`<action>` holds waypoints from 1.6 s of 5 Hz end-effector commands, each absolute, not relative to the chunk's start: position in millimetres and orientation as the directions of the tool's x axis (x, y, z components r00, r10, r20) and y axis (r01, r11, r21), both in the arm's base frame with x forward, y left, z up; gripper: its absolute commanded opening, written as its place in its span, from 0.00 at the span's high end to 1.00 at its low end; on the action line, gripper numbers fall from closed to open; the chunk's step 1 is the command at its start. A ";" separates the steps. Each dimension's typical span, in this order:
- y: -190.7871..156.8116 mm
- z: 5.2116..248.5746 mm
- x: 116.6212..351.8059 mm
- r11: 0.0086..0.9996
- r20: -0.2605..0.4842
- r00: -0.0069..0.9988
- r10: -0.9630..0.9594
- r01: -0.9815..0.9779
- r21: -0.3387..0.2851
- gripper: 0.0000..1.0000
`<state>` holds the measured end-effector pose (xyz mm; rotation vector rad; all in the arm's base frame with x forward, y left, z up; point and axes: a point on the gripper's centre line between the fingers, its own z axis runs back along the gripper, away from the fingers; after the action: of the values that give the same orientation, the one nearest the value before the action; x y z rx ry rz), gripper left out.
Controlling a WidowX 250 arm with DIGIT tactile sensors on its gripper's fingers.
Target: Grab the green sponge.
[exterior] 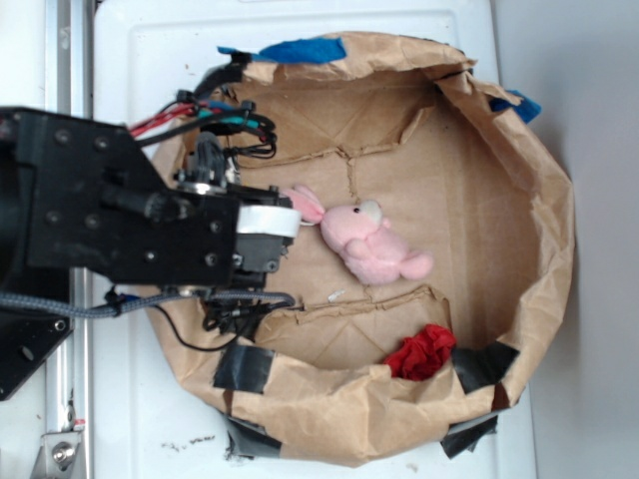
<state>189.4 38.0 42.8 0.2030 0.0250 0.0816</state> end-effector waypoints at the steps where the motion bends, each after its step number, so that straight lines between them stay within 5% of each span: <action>1: 42.0 49.2 191.3 0.976 0.014 0.996 0.086 -0.087 0.199 1.00; 3: 37.3 60.8 196.3 0.978 0.032 0.996 0.089 -0.093 0.185 1.00; 6: 12.9 157.5 228.8 0.987 0.199 0.968 0.155 -0.160 0.009 1.00; 8: 16.8 175.9 234.4 0.984 0.244 0.954 0.177 -0.174 -0.032 1.00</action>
<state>229.8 7.7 156.6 -0.0111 -0.1747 0.1646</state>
